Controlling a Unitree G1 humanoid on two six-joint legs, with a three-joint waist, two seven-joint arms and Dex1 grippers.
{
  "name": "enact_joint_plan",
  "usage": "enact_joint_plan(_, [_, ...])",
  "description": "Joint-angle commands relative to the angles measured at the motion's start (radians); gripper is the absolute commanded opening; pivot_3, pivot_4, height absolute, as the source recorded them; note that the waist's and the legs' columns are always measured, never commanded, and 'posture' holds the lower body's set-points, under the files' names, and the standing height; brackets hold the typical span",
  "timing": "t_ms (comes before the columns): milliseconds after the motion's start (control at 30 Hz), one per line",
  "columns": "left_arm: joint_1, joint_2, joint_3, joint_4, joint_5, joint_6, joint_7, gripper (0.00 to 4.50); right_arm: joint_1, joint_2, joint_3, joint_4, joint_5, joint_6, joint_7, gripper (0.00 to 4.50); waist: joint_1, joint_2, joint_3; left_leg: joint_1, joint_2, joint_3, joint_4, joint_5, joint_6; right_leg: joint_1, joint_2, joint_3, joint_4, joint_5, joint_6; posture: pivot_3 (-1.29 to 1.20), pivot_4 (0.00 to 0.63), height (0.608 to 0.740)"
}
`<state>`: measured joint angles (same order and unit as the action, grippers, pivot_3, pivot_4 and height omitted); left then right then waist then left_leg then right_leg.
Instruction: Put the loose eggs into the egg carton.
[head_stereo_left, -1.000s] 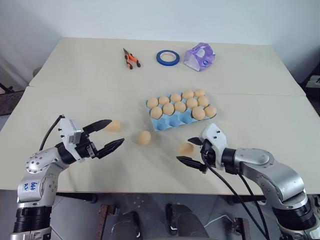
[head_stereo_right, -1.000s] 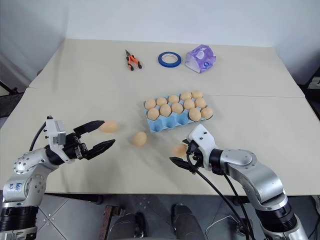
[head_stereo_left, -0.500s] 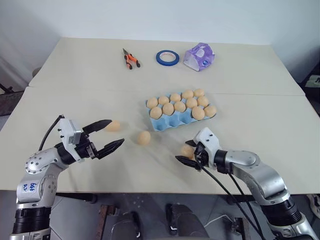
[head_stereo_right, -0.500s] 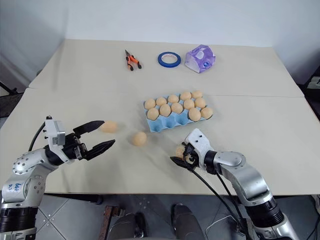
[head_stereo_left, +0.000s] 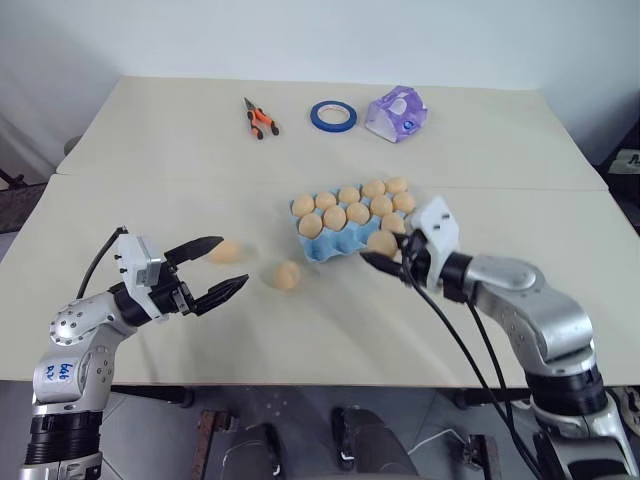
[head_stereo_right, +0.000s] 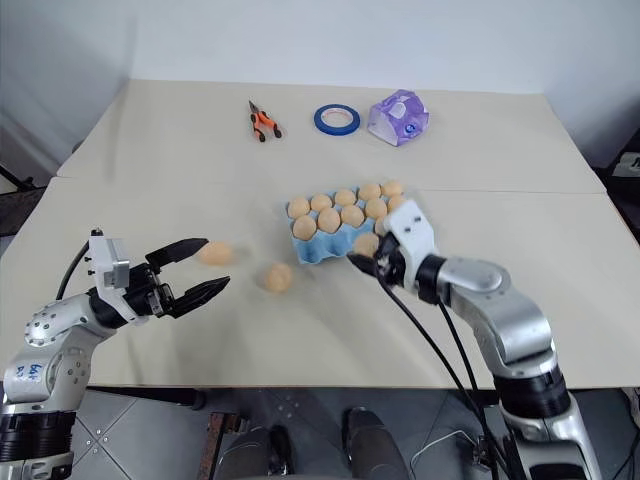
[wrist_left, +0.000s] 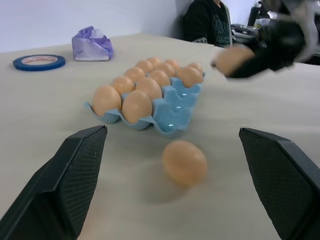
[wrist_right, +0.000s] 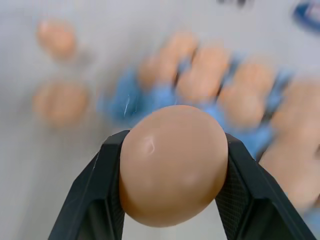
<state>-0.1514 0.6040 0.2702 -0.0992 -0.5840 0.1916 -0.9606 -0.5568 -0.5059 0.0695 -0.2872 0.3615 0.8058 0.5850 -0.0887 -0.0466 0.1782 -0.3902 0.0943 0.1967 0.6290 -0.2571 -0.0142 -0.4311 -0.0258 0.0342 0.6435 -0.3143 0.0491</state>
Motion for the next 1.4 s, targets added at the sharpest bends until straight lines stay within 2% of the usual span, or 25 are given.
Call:
enact_joint_plan(33, [-0.012, 0.001, 0.012, 0.004, -0.002, -0.016, -0.002, 4.50, -0.051, 0.011, 0.038, 0.155, -0.081, -0.074, -0.020, 1.93, 0.002, 0.000, 0.000, 0.000, 0.000, 0.000, 0.000, 0.002, 0.003, 0.000, 0.000, 0.000, 0.000, 0.000, 0.000, 0.00, 0.150, 0.740])
enact_joint_plan(233, [0.008, -0.002, 0.026, -0.019, -0.007, -0.020, 0.014, 4.50, -0.131, 0.054, 0.080, 0.344, -0.158, -0.189, -0.006, 1.93, -0.001, 0.000, 0.000, -0.006, 0.000, 0.004, 0.000, 0.002, 0.004, -0.007, 0.000, 0.001, -0.001, 0.000, 0.001, 0.00, 0.150, 0.740])
enact_joint_plan(300, [0.022, -0.001, 0.034, -0.032, -0.009, -0.020, 0.021, 4.50, -0.140, 0.059, 0.082, 0.367, -0.171, -0.216, 0.000, 2.64, -0.001, 0.000, 0.000, -0.012, 0.001, 0.005, 0.002, 0.002, 0.003, -0.014, 0.000, 0.002, 0.002, 0.000, 0.002, 0.00, 0.150, 0.740])
enact_joint_plan(467, [0.048, 0.001, 0.047, -0.055, -0.016, -0.019, 0.033, 4.50, -0.152, 0.058, 0.076, 0.349, -0.169, -0.221, 0.032, 4.26, -0.001, 0.000, 0.000, -0.012, 0.002, 0.005, 0.003, 0.003, 0.002, -0.014, 0.001, 0.001, 0.003, 0.000, 0.002, 0.00, 0.150, 0.740])
enact_joint_plan(500, [0.049, 0.001, 0.047, -0.056, -0.016, -0.019, 0.034, 4.50, -0.151, 0.056, 0.075, 0.338, -0.167, -0.218, 0.040, 4.47, -0.001, 0.000, 0.000, -0.012, 0.002, 0.005, 0.004, 0.003, 0.002, -0.014, 0.001, 0.001, 0.004, 0.000, 0.002, 0.00, 0.150, 0.740])
enact_joint_plan(800, [0.041, -0.006, 0.040, -0.050, -0.012, -0.019, 0.035, 4.50, -0.134, 0.041, 0.045, 0.259, -0.152, -0.174, 0.065, 4.47, -0.001, 0.000, 0.000, -0.012, 0.001, 0.004, 0.005, 0.004, 0.002, -0.015, 0.001, 0.001, 0.007, 0.000, 0.002, 0.00, 0.150, 0.740])
enact_joint_plan(967, [0.031, -0.005, 0.039, -0.042, -0.012, -0.016, 0.033, 4.50, -0.086, 0.000, -0.033, 0.123, -0.065, -0.127, 0.111, 4.47, 0.002, 0.000, 0.000, -0.012, 0.001, 0.004, 0.005, 0.004, 0.002, -0.015, 0.001, 0.001, 0.006, 0.000, 0.002, 0.00, 0.150, 0.740])
enact_joint_plan(1100, [0.038, -0.005, 0.044, -0.044, -0.013, -0.011, 0.039, 4.50, 0.052, -0.089, -0.115, 0.010, 0.016, -0.169, 0.214, 4.47, 0.010, 0.000, 0.000, -0.013, 0.001, 0.003, 0.004, 0.003, 0.002, -0.014, 0.001, 0.000, 0.004, 0.000, 0.002, 0.00, 0.150, 0.740])
enact_joint_plan(1200, [0.051, -0.005, 0.054, -0.047, -0.012, -0.011, 0.050, 4.50, 0.153, -0.134, -0.182, 0.007, 0.029, -0.288, 0.274, 4.47, 0.008, 0.000, 0.000, -0.013, 0.001, 0.003, 0.004, 0.003, 0.003, -0.014, 0.000, 0.000, 0.003, 0.001, 0.002, 0.00, 0.150, 0.740])
enact_joint_plan(1300, [0.077, -0.004, 0.071, -0.056, -0.015, -0.010, 0.061, 4.50, 0.280, -0.187, -0.276, 0.005, 0.082, -0.412, 0.402, 4.47, 0.006, 0.000, 0.000, -0.013, 0.000, 0.004, 0.004, 0.003, 0.004, -0.014, 0.000, 0.001, 0.003, 0.001, 0.003, 0.00, 0.150, 0.740])
enact_joint_plan(1400, [0.104, -0.004, 0.089, -0.069, -0.018, -0.011, 0.073, 4.50, 0.364, -0.225, -0.364, -0.009, 0.172, -0.420, 0.479, 4.47, 0.003, 0.000, 0.000, -0.012, 0.000, 0.004, 0.004, 0.003, 0.004, -0.013, 0.001, 0.001, 0.003, 0.001, 0.003, 0.00, 0.150, 0.740])
